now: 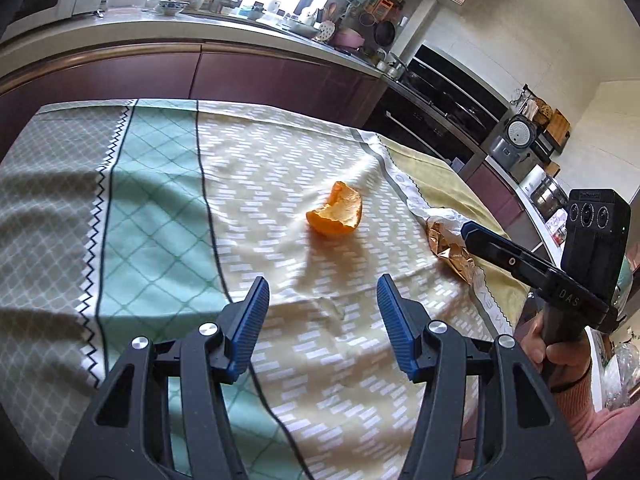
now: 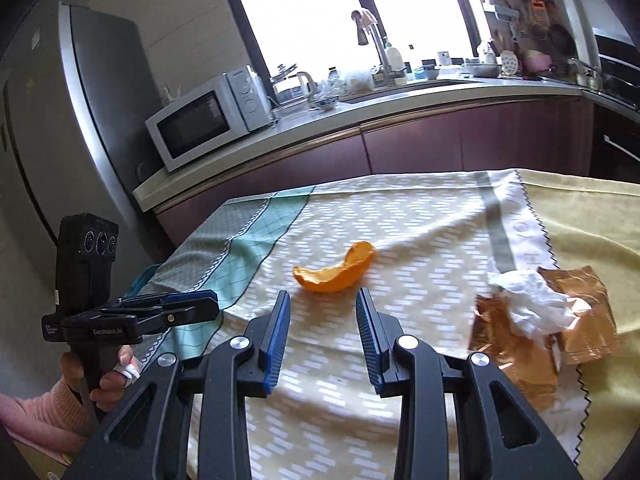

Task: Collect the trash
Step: 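Move both tools back over the table toward the peel and tissue, then close the left gripper on an orange peel while the right gripper grasps the white tissue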

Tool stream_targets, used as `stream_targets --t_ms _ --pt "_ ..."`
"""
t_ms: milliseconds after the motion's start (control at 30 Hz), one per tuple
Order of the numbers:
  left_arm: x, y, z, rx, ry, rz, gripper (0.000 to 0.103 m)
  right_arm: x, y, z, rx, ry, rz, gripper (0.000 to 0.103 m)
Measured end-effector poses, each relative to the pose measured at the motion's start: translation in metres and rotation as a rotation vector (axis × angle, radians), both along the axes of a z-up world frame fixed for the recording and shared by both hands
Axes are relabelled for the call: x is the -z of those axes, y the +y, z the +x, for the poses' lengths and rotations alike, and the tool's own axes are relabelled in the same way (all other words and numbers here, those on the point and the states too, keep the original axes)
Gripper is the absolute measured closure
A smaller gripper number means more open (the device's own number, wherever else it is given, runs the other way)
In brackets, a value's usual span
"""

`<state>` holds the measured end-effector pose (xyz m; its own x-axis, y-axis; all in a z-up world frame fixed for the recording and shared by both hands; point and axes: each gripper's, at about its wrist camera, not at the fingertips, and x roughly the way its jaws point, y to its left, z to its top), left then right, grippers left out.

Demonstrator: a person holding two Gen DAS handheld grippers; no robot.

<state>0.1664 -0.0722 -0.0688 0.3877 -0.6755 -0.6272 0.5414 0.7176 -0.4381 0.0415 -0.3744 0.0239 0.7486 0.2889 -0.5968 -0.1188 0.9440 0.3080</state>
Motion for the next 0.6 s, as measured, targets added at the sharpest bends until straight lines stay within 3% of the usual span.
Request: stream_targets --t_ms 267,600 --pt "0.005 -0.032 0.021 0.02 0.049 0.001 0.048 -0.001 -0.06 -0.012 0.151 -0.017 -0.04 0.064" --pt "0.013 -0.06 0.042 0.003 0.096 0.015 0.048 0.02 -0.096 0.006 0.216 0.042 -0.068 0.06"
